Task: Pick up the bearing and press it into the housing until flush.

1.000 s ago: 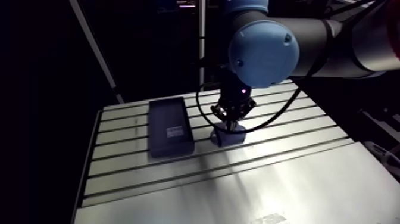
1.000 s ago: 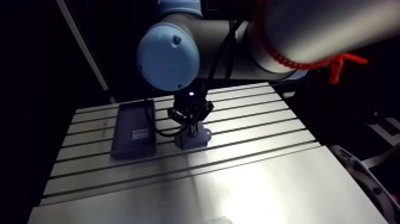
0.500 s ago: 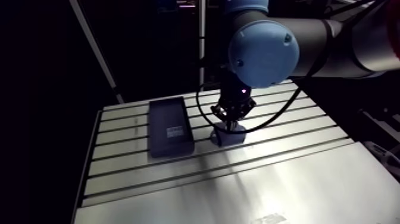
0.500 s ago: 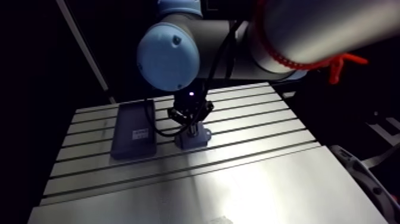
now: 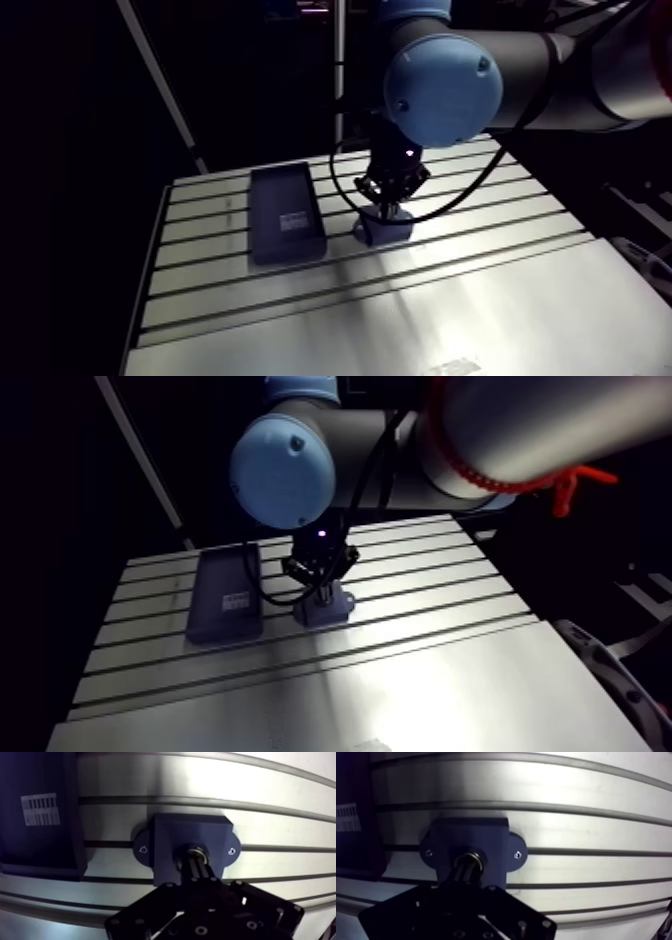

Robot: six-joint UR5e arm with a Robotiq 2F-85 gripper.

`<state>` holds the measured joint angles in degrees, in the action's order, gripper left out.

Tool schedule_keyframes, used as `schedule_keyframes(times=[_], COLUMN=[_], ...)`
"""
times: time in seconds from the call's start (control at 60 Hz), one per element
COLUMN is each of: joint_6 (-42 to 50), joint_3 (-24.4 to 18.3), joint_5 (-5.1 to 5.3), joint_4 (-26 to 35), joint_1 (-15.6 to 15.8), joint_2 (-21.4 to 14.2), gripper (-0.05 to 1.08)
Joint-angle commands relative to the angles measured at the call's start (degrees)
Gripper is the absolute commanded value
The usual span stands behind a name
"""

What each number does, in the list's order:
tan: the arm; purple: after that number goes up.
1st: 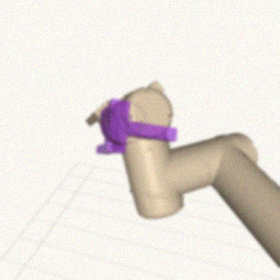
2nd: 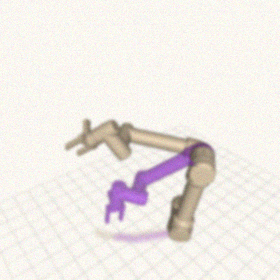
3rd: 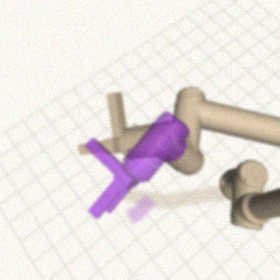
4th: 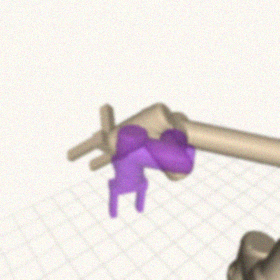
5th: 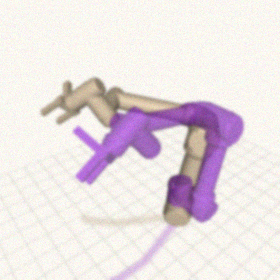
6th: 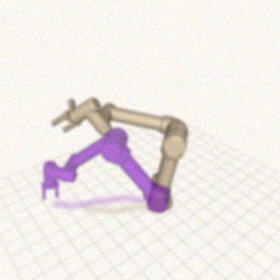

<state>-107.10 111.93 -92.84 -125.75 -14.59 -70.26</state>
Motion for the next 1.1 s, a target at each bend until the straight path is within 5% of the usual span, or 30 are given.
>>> schedule_keyframes(times=[0.017,1.1], joint_6=[0.00,-0.62], joint_3=[0.00,0.44], joint_5=[-0.01,-0.02], joint_4=[-0.07,-1.21], joint_1=[0.00,0.00], joint_2=[0.00,0.09], gripper=[0.97,0.97])
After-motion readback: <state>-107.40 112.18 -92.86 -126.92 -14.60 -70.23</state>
